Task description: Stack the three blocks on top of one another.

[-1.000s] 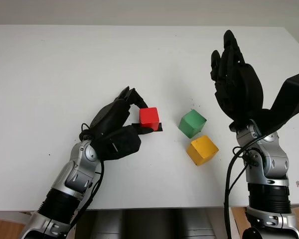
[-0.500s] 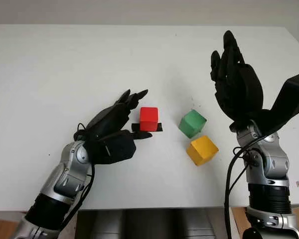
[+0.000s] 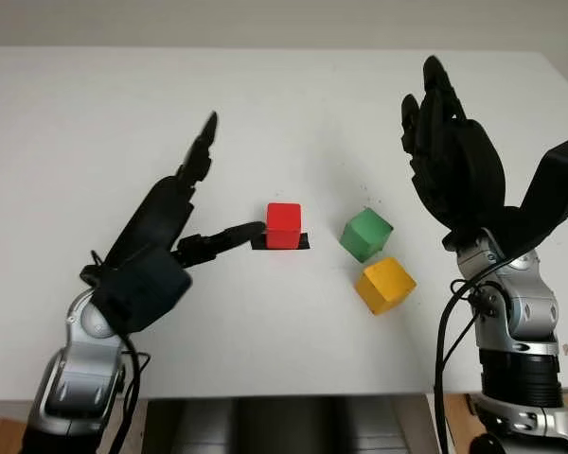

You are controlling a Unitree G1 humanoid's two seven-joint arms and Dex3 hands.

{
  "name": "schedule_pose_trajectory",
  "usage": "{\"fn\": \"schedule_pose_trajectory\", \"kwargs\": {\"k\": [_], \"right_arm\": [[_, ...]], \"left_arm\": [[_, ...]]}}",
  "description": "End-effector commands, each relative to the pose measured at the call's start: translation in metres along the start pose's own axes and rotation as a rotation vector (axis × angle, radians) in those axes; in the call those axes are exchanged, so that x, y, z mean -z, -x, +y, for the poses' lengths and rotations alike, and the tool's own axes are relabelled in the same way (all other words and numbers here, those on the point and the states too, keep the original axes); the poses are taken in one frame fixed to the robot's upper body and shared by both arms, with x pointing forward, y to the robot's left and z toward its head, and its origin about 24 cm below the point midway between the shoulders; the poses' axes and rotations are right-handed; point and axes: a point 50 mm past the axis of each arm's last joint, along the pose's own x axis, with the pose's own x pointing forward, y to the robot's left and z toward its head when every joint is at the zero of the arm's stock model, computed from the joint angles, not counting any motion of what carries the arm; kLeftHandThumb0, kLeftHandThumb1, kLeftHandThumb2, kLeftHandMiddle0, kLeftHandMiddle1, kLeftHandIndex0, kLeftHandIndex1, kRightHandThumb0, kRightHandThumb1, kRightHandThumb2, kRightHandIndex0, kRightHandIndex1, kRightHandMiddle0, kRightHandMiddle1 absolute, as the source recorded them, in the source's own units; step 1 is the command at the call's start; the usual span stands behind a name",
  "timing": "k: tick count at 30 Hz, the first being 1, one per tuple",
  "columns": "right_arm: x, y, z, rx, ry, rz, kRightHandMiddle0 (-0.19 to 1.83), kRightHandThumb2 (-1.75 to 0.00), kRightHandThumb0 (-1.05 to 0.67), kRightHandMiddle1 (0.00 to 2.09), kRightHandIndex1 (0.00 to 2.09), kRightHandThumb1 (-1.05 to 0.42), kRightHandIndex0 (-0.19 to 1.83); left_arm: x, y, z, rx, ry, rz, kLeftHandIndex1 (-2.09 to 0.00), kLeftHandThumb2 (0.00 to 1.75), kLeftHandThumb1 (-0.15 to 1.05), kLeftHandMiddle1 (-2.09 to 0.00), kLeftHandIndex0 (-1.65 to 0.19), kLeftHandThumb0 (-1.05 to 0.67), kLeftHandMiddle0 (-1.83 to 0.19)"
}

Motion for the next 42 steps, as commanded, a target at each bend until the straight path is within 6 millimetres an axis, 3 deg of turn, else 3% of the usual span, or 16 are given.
{"fn": "schedule_pose_trajectory", "kwargs": {"k": [1,7,11,15,19,23,33,42], "right_arm": [[-0.015,-0.002,-0.008,0.001,0.135,-0.035,-0.04,-0.38,-0.63,0.08,0.06,-1.05,-0.07],[-0.038,-0.001,-0.031,-0.061,0.375,-0.036,0.10,-0.06,-0.52,0.14,0.08,-0.96,-0.02],[-0.056,0.006,-0.041,-0.121,0.694,-0.013,0.31,-0.04,-0.58,0.15,0.10,-0.86,0.08],[-0.068,0.020,-0.047,-0.209,0.833,-0.026,0.47,-0.04,-0.51,0.11,0.08,-0.77,0.11],[-0.079,0.037,-0.039,-0.333,1.067,-0.067,0.62,-0.05,-0.49,0.10,0.07,-0.74,0.12],[-0.091,0.051,-0.023,-0.433,1.286,-0.124,0.72,-0.06,-0.58,0.09,0.08,-0.76,0.17],[-0.092,0.068,0.002,-0.580,1.406,-0.156,0.81,-0.05,-0.60,0.08,0.07,-0.76,0.19],[-0.080,0.079,0.013,-0.663,1.435,-0.092,0.70,-0.06,-0.60,0.03,0.03,-0.79,0.12]], "left_arm": [[0.002,0.007,0.004,-0.085,0.081,0.014,-0.01,0.64,1.05,0.00,0.19,-0.76,0.19],[0.017,0.020,0.007,-0.229,0.209,0.053,-0.02,0.58,1.05,0.00,0.17,-0.71,0.19],[0.022,0.024,0.011,-0.268,0.232,0.049,-0.01,0.57,1.05,0.00,0.19,-0.72,0.19],[0.025,0.026,0.015,-0.297,0.252,0.049,-0.02,0.59,1.05,0.00,0.18,-0.70,0.19],[0.023,0.025,0.019,-0.292,0.234,0.048,-0.04,0.60,1.05,-0.01,0.18,-0.68,0.19],[0.021,0.021,0.021,-0.276,0.197,0.050,-0.04,0.58,1.05,-0.02,0.18,-0.70,0.19],[0.014,0.010,0.018,-0.182,0.154,0.054,-0.06,0.59,1.05,-0.05,0.14,-0.73,0.18],[0.008,0.004,0.015,-0.139,0.130,0.052,-0.06,0.59,1.05,-0.06,0.13,-0.70,0.17]]}}
